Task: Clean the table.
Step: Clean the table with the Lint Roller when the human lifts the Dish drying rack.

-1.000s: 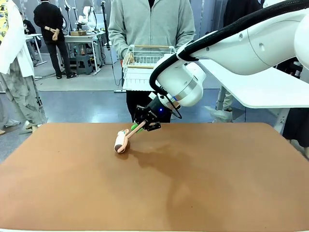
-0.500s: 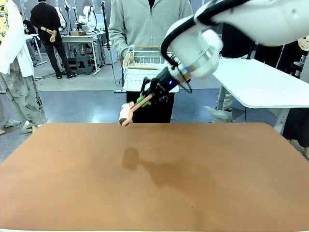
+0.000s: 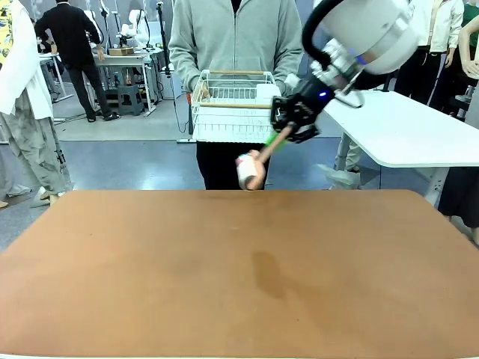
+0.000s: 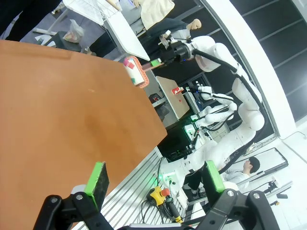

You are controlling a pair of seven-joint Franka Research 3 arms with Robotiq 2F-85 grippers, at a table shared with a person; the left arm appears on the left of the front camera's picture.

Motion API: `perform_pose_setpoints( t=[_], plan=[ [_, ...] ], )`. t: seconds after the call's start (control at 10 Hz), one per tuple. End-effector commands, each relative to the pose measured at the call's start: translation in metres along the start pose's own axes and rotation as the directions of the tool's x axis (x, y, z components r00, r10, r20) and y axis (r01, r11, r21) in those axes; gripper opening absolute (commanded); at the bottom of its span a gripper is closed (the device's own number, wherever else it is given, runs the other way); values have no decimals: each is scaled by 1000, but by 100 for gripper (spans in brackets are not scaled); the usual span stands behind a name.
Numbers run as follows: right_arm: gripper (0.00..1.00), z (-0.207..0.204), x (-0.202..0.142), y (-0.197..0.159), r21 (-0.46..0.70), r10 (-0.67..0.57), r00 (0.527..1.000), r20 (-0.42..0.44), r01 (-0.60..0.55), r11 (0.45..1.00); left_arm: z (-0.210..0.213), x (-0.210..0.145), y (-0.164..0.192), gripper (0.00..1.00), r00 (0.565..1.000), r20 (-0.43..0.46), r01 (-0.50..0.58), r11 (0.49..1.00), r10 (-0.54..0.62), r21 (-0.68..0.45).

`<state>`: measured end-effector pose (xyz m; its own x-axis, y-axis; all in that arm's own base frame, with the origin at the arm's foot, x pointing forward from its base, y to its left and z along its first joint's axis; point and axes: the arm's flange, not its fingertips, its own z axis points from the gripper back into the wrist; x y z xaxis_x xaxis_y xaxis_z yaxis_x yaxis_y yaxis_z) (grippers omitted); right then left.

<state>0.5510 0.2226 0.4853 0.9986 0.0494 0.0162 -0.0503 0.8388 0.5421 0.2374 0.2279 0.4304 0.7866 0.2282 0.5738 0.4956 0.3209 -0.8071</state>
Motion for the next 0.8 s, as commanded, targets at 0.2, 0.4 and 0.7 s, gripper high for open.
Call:
perform_pose_setpoints(
  t=[0.2,0.4,0.7],
  plan=[
    [21,71,-26,-38,-286,-108,994,34,113,951,2,-2,-2,100,1000,4,6,1000,-6,-9],
    [21,94,-28,-71,-437,-139,987,83,161,885,2,-2,-2,100,1000,4,6,1000,-6,-9],
    [21,104,-39,-113,-468,-118,987,107,155,870,2,-2,-2,100,1000,4,6,1000,-6,-9]
  ],
)
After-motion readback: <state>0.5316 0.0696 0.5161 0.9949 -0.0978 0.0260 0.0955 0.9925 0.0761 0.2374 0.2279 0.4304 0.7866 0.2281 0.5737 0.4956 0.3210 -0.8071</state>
